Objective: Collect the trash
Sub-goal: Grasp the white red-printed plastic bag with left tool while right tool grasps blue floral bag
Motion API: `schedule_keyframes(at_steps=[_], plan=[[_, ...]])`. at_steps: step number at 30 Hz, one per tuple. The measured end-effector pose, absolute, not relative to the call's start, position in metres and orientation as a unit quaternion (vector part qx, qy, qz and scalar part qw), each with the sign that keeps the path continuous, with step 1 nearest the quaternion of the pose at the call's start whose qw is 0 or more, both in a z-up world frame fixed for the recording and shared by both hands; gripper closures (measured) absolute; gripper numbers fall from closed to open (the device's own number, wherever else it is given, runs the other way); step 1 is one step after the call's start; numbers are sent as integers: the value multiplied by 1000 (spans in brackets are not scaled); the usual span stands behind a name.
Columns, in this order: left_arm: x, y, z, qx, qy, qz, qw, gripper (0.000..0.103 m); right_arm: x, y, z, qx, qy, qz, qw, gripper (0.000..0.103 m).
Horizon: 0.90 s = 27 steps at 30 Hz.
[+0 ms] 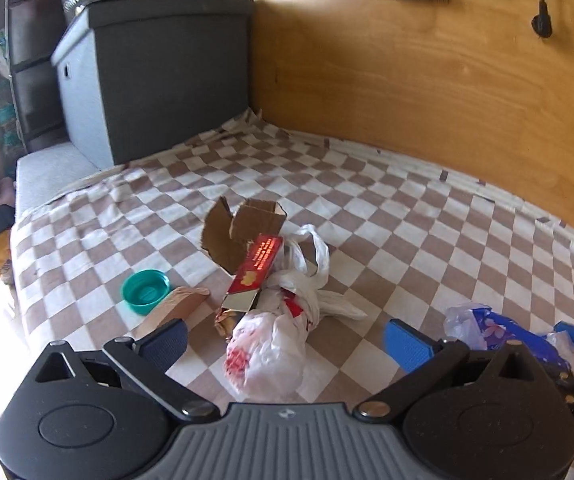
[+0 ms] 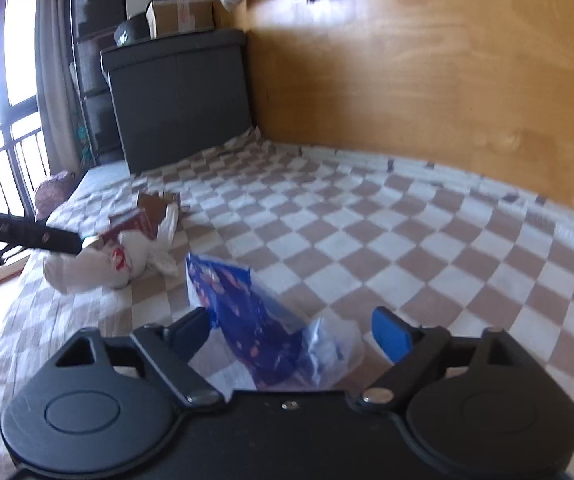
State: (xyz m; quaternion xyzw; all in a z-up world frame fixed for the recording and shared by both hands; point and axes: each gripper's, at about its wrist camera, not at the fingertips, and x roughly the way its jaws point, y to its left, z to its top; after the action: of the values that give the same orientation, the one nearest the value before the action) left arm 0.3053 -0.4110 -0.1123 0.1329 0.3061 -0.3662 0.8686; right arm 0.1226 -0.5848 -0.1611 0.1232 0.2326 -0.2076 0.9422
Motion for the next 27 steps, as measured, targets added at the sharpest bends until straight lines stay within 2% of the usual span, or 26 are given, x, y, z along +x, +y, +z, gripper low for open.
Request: schedule_keyframes(at_steps=[4,8,10,12,16,21,27], plan=[[317,-419,-117,135,322,-365,863,2,130,-583,-168,114,261,-204,937,41],[323,-424,-119,142,332,-370,856,9,129,-581,-168,108,261,-205,937,46],[325,-427,-121,152,337,-369,853,12,130,-579,-168,104,261,-203,938,56],[325,-429,-124,163,342,-368,849,16,129,-579,-167,103,261,-203,938,59],[329,-431,-129,173,354,-361,845,26,129,-579,-165,104,257,-208,938,74],[333,-431,-135,175,364,-353,844,52,128,-580,-163,106,253,-209,939,79],[331,-426,-140,170,353,-350,851,65,125,-581,-160,113,243,-218,938,81]])
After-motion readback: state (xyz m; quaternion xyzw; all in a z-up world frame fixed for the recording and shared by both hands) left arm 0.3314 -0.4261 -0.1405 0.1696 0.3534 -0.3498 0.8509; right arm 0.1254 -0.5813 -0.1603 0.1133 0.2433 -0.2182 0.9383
